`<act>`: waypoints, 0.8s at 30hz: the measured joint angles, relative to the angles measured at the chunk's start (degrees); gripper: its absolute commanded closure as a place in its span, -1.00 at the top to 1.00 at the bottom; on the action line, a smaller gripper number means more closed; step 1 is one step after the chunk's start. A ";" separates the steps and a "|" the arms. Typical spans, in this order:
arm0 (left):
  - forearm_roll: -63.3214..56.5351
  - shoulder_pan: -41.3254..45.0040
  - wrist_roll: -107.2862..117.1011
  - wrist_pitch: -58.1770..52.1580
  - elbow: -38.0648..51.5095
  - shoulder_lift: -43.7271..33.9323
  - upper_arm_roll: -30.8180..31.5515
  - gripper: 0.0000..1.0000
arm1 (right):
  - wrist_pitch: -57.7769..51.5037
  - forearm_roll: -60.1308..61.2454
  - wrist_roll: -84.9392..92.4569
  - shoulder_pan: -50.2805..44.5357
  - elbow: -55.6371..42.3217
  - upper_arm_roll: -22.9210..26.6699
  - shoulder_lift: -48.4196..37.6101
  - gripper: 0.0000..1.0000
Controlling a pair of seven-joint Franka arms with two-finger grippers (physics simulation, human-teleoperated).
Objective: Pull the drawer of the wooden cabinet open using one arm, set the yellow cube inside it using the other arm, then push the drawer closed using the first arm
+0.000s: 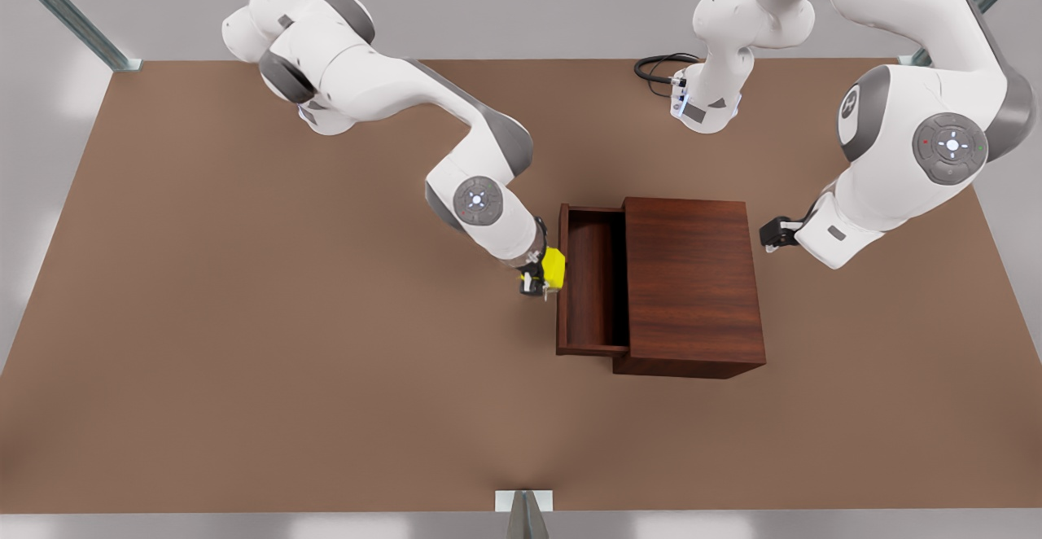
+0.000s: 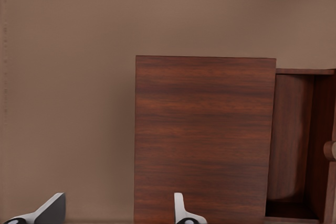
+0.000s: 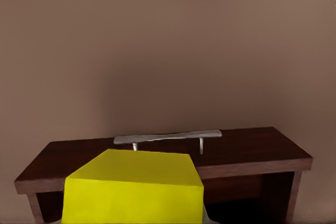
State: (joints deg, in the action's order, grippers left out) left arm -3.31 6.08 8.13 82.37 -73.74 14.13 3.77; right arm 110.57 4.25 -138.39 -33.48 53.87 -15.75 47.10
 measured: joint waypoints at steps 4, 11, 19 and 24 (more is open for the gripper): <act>-0.11 -0.03 0.02 0.01 -0.03 0.00 0.00 1.00 | 2.35 -0.05 -5.01 -4.46 -1.90 1.57 2.96 0.06; -0.16 -0.03 0.04 0.01 -0.02 0.00 0.00 1.00 | 4.37 -0.18 -11.56 -8.70 -3.23 3.52 5.66 0.06; -0.34 0.10 0.13 0.03 -0.03 0.00 0.09 1.00 | 5.85 -0.13 -16.49 -9.92 -4.08 3.98 6.91 1.00; -0.37 0.09 0.20 0.07 -0.03 0.22 0.09 1.00 | 5.89 0.27 -18.19 -9.84 -5.72 4.14 6.60 1.00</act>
State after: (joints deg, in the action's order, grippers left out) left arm -3.68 6.17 8.33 82.44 -73.77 14.35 3.86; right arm 116.46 4.52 -156.58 -43.32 48.15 -11.61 53.70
